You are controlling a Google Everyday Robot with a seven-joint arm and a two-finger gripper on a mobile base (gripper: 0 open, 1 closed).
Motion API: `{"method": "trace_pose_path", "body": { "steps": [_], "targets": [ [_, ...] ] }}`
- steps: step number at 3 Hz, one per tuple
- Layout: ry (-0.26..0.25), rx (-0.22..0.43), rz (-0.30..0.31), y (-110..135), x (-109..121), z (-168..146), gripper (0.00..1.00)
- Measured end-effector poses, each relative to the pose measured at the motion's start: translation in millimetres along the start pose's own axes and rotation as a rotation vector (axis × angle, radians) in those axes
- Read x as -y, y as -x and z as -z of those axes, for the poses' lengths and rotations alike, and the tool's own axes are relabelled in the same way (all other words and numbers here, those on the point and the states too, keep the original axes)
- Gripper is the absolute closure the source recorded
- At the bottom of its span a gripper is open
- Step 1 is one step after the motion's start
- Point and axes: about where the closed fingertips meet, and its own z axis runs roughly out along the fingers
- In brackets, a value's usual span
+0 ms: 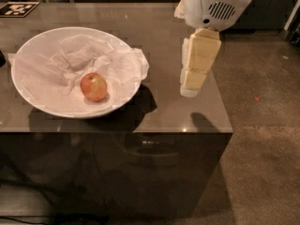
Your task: Pick apple from white bowl
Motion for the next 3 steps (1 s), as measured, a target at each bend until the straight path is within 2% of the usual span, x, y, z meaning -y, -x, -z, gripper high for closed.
{"method": "trace_pose_path", "body": {
  "steps": [1,2,3],
  "targets": [
    [0.036,0.047,0.025,14,22,-16,0.0],
    [0.021,0.054,0.024,16,24,-15,0.0],
    [0.05,0.111,0.004,33,31,-40,0.0]
  ]
}}
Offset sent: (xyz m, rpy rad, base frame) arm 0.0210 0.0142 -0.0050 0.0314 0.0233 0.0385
